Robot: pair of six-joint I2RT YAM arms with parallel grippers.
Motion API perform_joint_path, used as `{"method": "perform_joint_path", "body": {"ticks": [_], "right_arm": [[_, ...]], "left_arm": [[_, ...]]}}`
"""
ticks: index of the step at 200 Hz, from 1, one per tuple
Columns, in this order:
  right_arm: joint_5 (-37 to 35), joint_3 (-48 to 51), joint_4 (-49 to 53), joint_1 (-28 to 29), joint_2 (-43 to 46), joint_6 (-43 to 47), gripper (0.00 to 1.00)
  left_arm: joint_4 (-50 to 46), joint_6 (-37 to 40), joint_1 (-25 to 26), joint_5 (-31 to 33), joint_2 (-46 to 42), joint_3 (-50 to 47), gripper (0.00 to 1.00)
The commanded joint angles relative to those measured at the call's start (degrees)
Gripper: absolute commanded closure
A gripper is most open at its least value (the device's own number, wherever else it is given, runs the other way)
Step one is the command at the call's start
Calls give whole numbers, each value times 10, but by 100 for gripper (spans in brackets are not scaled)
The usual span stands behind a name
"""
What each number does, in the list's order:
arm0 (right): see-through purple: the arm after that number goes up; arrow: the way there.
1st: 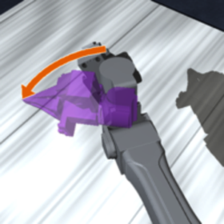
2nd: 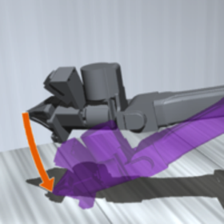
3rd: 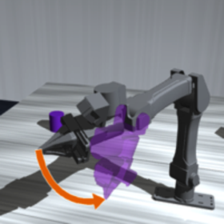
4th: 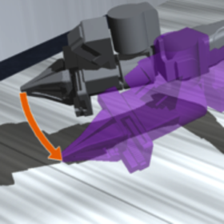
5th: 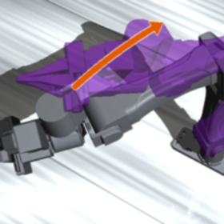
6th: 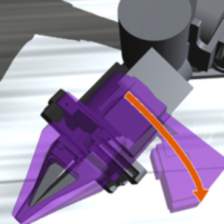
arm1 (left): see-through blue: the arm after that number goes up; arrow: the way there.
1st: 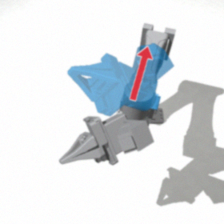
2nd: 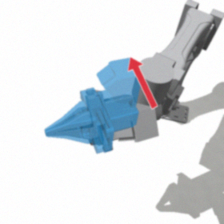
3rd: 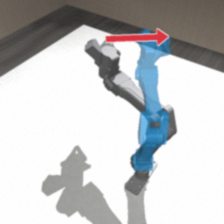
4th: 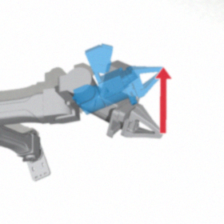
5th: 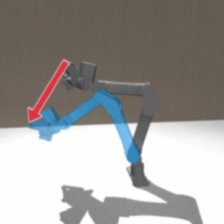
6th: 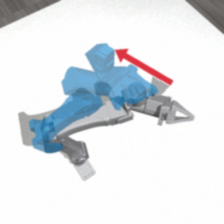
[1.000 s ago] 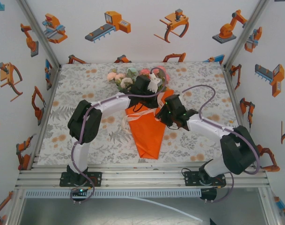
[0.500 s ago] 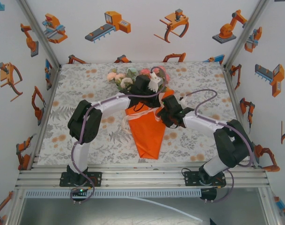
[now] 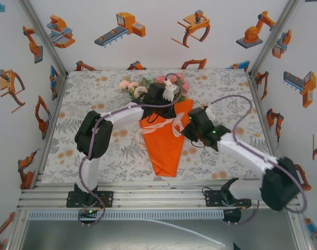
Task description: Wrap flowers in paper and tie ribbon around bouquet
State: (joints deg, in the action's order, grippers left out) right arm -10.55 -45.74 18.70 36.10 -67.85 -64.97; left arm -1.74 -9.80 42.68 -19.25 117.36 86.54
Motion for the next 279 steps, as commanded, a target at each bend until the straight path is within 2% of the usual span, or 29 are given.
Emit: {"method": "perform_joint_path", "body": {"ticks": [1,12,35,57,67,83,101,111,117,126,142,160,183,194,205,218,238,259,279], "right_arm": [[-116,43,81,-6,116,117,100],[-139,54,72,-28,144,163,100],[-118,51,20,-91,148,272,100],[-164,31,-13,-117,127,345,100],[-161,20,-16,-135,110,350,100],[-98,1,-19,-178,64,345,100],[-92,-10,-14,-193,18,359,100],[-95,-10,-13,-198,-2,380,86],[-82,-12,-9,-203,-13,393,70],[-45,-24,9,-212,-27,409,55],[36,-53,54,-226,-51,420,48],[70,-79,110,-232,-77,396,48],[141,-71,116,-232,-90,391,47],[165,-58,102,-232,-99,386,46],[152,-52,102,-232,-117,368,46],[101,-54,124,-232,-143,313,46],[60,-73,169,-232,-194,236,47],[61,-77,179,-232,-232,212,46],[67,-59,147,-232,-235,205,45]], "left_arm": [[-10,-1,-1,-1,-10,-13,99],[-6,-3,-1,-1,-14,-19,98],[4,-9,0,-2,-31,-39,96],[9,-7,0,17,-54,-67,92],[13,-7,1,29,-66,-82,84],[22,-17,0,53,-95,-108,68],[33,-50,-3,112,-148,-145,58],[24,-73,-6,160,-182,-161,53],[12,-90,-9,189,-201,-169,51],[-9,-109,-16,217,-228,-178,50],[-60,-153,-31,269,-269,-194,50],[-136,-228,-68,312,-302,-215,50],[-217,-339,-158,288,-316,-247,51],[-214,-367,-197,244,-313,-270,51],[-196,-380,-219,205,-306,-289,50],[-192,-383,-224,193,-294,-293,50],[-206,-386,-225,203,-275,-286,50],[-203,-386,-225,211,-268,-288,50],[-202,-383,-224,215,-266,-290,51]]}}
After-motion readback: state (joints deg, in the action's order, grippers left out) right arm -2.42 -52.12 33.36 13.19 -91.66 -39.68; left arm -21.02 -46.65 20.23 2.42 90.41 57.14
